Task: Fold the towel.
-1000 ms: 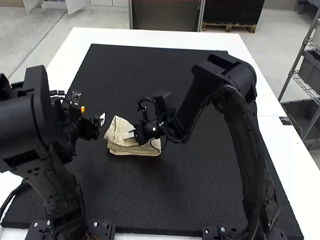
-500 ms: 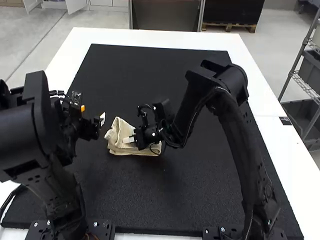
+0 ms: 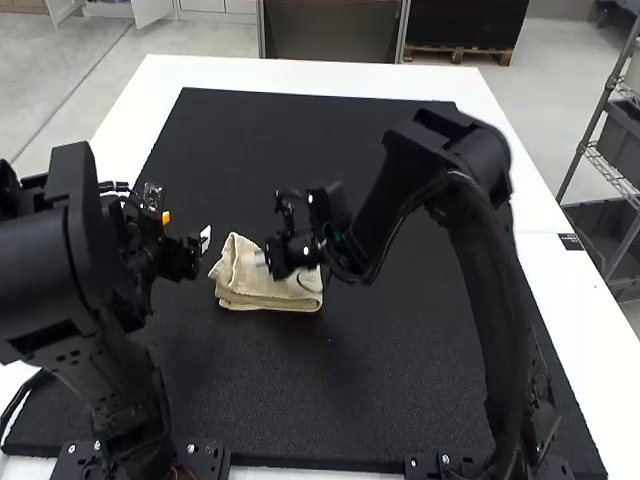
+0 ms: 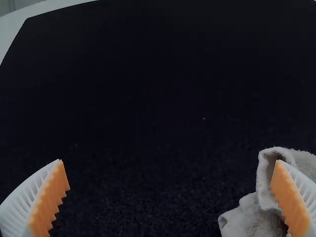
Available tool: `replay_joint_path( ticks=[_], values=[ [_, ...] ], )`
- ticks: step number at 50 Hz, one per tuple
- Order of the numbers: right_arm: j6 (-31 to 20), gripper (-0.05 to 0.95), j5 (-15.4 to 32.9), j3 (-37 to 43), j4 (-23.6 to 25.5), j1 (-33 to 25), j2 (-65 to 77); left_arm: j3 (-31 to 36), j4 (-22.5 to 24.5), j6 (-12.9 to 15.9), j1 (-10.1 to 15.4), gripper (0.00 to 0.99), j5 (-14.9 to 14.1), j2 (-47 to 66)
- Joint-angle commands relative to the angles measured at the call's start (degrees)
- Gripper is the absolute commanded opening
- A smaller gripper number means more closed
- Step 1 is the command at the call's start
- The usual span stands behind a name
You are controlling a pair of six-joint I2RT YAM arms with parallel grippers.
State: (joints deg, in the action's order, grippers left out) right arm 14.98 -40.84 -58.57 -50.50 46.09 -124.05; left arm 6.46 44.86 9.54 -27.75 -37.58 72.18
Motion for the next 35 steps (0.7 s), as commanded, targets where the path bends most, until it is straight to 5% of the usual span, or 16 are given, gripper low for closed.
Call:
replay_joint_path(
  ticks=[1,11,24,31,35],
  values=[
    [1.63,-0.02,0.23,-0.15,-0.3,-1.09,6.36,-0.22,0.4,-0.58,-0.55,0.961,-1.0,-0.73],
    [2.33,-0.02,1.03,1.52,-0.39,-5.92,14.19,-0.04,1.28,-1.63,-0.55,0.961,-1.0,-0.82],
    [-1.71,-0.01,9.37,7.85,-1.71,-16.47,24.56,1.1,2.51,-3.48,-0.2,0.961,-0.83,-0.73],
    [-3.82,0.07,11.92,13.13,-4.26,-22.79,30.8,2.24,2.42,-3.83,-0.11,0.961,-0.65,-0.73],
    [-3.82,0.28,12.1,15.76,-5.05,-26.57,34.22,2.95,2.42,-4.97,-0.11,0.961,-0.65,-0.73]
  ],
)
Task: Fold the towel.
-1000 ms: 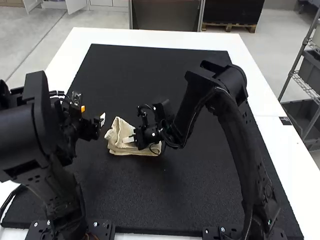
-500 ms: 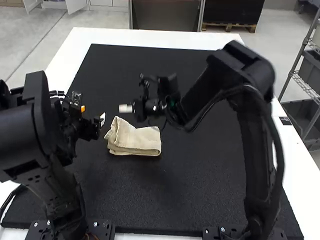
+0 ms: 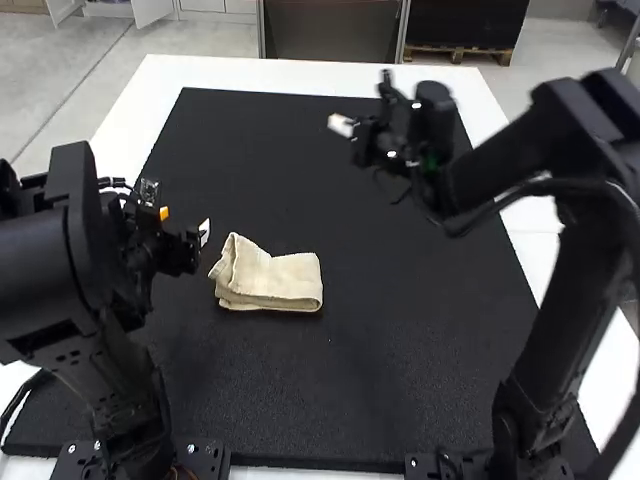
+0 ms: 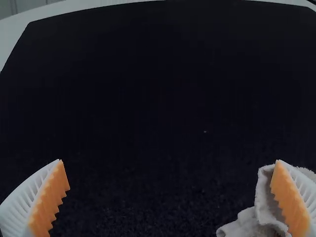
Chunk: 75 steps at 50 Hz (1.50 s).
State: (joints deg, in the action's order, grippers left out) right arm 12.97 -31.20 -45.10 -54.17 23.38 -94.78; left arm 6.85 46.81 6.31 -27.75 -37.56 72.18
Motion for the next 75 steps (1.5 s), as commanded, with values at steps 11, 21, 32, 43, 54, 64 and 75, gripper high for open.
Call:
replay_joint_path(
  ticks=[11,21,32,43,54,64,75],
  values=[
    [0.12,0.84,-1.58,8.01,-0.41,-13.62,15.07,3.87,0.57,-1.82,-0.03,0.961,-0.5,-1.08],
    [1.79,0.91,-3.96,14.52,-0.93,-21.79,24.56,3.96,0.92,-2.61,-0.03,0.961,1.88,-3.36],
    [1.44,0.91,-3.34,20.49,-2.17,-30.5,34.58,3.61,-0.22,-2.61,0.06,0.961,6.54,-9.16],
    [2.76,0.91,-10.11,24.01,0.73,-38.58,39.15,2.82,-1.63,-4.72,0.94,0.959,7.15,-14.97],
    [3.55,0.91,-12.83,27.96,-0.76,-43.15,43.02,1.5,-3.39,-6.31,2.87,0.959,9.35,-21.91],
    [2.67,0.91,-9.14,31.74,-1.99,-42.98,52.42,-0.88,-7.7,-6.39,4.28,0.957,11.55,-33.69],
    [-0.76,0.91,-4.13,35.43,0.82,-40.25,62.44,-4.3,-14.29,-8.24,6.3,0.957,14.62,-51.0]
  ],
)
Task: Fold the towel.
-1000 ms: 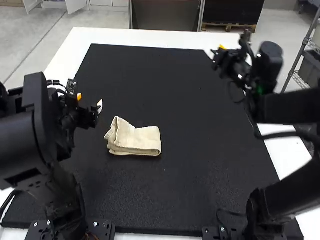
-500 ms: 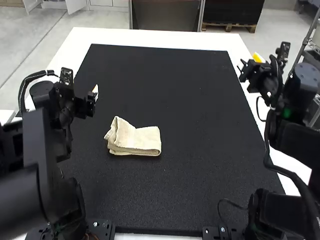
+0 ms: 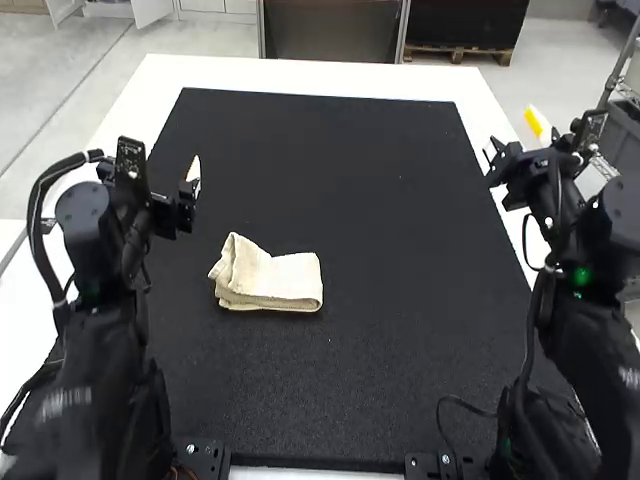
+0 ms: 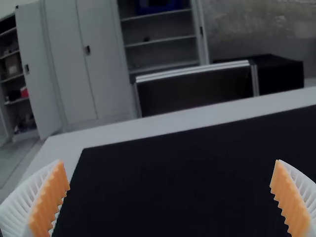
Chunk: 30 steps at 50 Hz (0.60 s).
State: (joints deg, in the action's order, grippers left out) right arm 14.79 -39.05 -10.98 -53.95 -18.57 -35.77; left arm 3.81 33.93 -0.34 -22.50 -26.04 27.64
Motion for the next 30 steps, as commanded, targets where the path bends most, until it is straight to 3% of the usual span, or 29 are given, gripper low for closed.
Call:
replay_joint_path(
  ticks=[1,7,13,19,25,28,30],
  values=[
    [-2.83,0.91,3.98,1.67,0.87,2.04,4.13,-1.53,-2.12,-1.77,1.23,0.957,3.37,-8.21],
    [-5.65,0.91,6.7,3.69,2.98,4.42,7.56,-3.73,-7.48,-2.12,2.29,0.956,3.72,-18.94],
    [-8.46,0.91,9.43,5.45,4.56,6.97,10.72,-3.9,-13.45,-1.86,0.79,0.957,3.72,-27.64],
    [-10.04,0.91,9.69,6.85,6.14,7.93,13.8,-3.81,-15.04,-1.86,-1.67,0.959,3.63,-27.46],
    [-10.66,0.91,9.69,9.31,6.84,7.84,18.19,-3.81,-17.85,-0.8,-1.93,0.959,2.4,-27.55],
    [-10.66,0.91,9.69,10.9,8.87,7.84,21.97,-3.81,-19.34,0.08,-1.76,0.959,0.73,-27.55],
    [-11.89,0.91,9.69,10.98,13.35,7.76,24.96,-3.81,-20.31,0.6,-1.49,0.959,-0.06,-27.64]
  ],
)
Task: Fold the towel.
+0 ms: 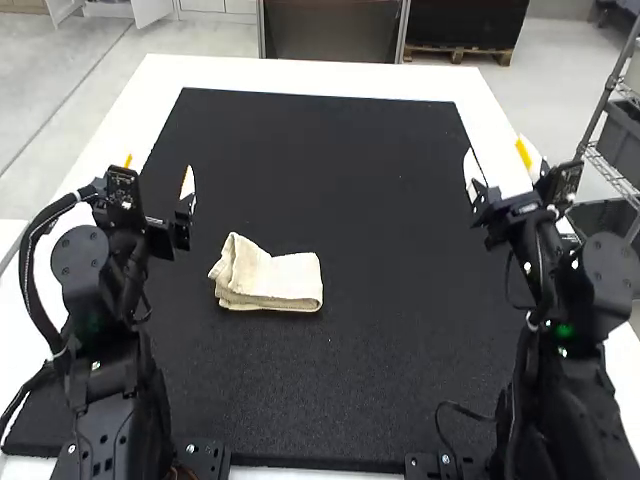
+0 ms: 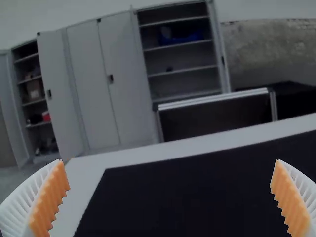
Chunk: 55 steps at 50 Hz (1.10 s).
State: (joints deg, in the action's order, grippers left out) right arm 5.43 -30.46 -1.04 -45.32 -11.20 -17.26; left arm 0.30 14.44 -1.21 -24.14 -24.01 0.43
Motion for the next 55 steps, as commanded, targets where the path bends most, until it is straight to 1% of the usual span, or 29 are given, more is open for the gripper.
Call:
replay_joint_path(
  ticks=[1,3,4,6,8,12,15,16,19,24,26,27,29,31,32,34,36,37,38,40,41,44,46,48,49,51,52,54,55],
  values=[
    [-3.23,0.91,1.1,1.04,7.09,0.39,8.29,-0.3,-1.6,2.27,0.23,0.959,-2.8,-0.51],
    [-4.29,0.91,1.1,1.04,11.75,0.3,13.39,-0.3,-2.66,3.06,0.59,0.959,-3.41,-0.51],
    [-4.38,0.91,1.1,1.04,12.8,0.22,14.62,-0.21,-2.83,3.41,0.67,0.959,-3.5,-0.51],
    [-5.26,0.91,1.1,0.95,16.23,0.13,18.49,-0.21,-3.63,4.64,0.94,0.959,-4.64,-0.51],
    [-4.73,0.91,1.1,1.04,15.88,-0.14,16.82,-0.21,-3.98,5.96,1.11,0.959,-5.17,-0.51],
    [-7.45,0.91,1.19,1.04,18.43,-0.14,17.34,-0.21,-4.5,8.77,1.55,0.959,-5.17,-0.51],
    [-8.33,0.91,0.84,1.04,20.27,-0.22,17.26,-0.21,-5.82,13.34,1.73,0.961,-5.17,-0.51],
    [-9.21,0.91,0.75,0.95,21.59,-0.22,17.26,-0.21,-5.91,14.05,1.82,0.962,-5.17,-0.51],
    [-13.61,0.91,0.66,0.95,26.07,-0.31,17.26,-0.21,-6.09,14.05,1.82,0.962,-5.17,-0.51],
    [-22.92,0.91,0.31,1.04,34.86,-0.22,17.17,-0.21,-7.14,14.22,1.82,0.964,-5.08,-0.51],
    [-26.09,0.91,0.31,0.95,37.76,-0.22,17.17,-0.21,-7.41,13.96,1.82,0.966,-4.82,-0.51],
    [-27.49,0.91,0.4,0.95,39.43,-0.22,17.26,-0.21,-7.49,13.69,1.73,0.967,-4.2,-0.51],
    [-28.63,0.91,0.66,0.95,42.07,-0.22,17.26,-0.21,-7.67,11.32,1.55,0.966,-2.8,-0.51],
    [-28.99,0.91,1.37,0.95,44.35,-0.31,17.26,-0.21,-7.93,8.68,1.29,0.966,0.28,-0.51],
    [-29.07,0.91,1.81,0.95,45.58,-0.31,17.26,-0.21,-8.11,7.72,1.29,0.966,2.74,-0.51],
    [-30.13,0.91,2.42,0.95,47.52,-0.31,17.26,-0.21,-8.46,7.45,1.2,0.966,5.82,-0.51],
    [-33.03,0.91,2.51,0.95,48.92,-0.4,17.17,-0.21,-9.78,7.54,1.2,0.966,8.28,-0.51],
    [-34.35,0.91,2.86,0.95,49.1,-0.4,17.26,-0.21,-11.1,8.07,1.2,0.967,8.45,-0.51],
    [-36.02,0.91,4.35,0.95,49.19,-0.49,17.26,-0.21,-12.06,8.51,1.2,0.962,8.54,-0.51],
    [-36.37,0.91,7.25,0.95,49.01,-0.58,17.26,-0.21,-12.33,9.39,1.2,0.961,8.72,-0.51],
    [-36.37,0.91,7.61,0.95,48.92,-0.66,17.26,-0.21,-12.42,9.91,1.2,0.961,8.72,-0.51],
    [-36.46,0.91,9.28,0.95,48.92,-0.75,17.26,-0.3,-12.42,9.91,1.2,0.961,8.72,-0.51],
    [-36.46,0.91,11.65,0.95,48.92,-1.1,17.26,-0.21,-12.24,9.74,1.2,0.962,8.89,-0.51],
    [-36.54,0.91,14.02,0.95,48.75,-1.45,17.26,-0.3,-12.5,8.86,1.11,0.964,10.21,-0.51],
    [-36.54,0.91,14.2,0.95,48.48,-1.72,17.26,-0.21,-12.59,7.89,1.2,0.964,11.18,-0.51],
    [-36.02,0.91,14.99,1.04,47.34,-2.33,17.26,-0.21,-12.42,5.52,1.2,0.964,11.88,-0.51],
    [-35.67,0.9,15.16,1.04,47.08,-2.69,17.17,-0.3,-12.33,4.11,1.11,0.964,12.23,-0.51],
    [-34.35,0.9,16.04,1.04,44.97,-3.48,17.26,-0.3,-12.24,0.33,1.11,0.964,12.76,-0.51],
    [-32.85,0.9,17.71,1.04,43.56,-3.92,17.26,-0.3,-12.24,-0.9,1.11,0.964,12.76,-0.51]
  ],
)
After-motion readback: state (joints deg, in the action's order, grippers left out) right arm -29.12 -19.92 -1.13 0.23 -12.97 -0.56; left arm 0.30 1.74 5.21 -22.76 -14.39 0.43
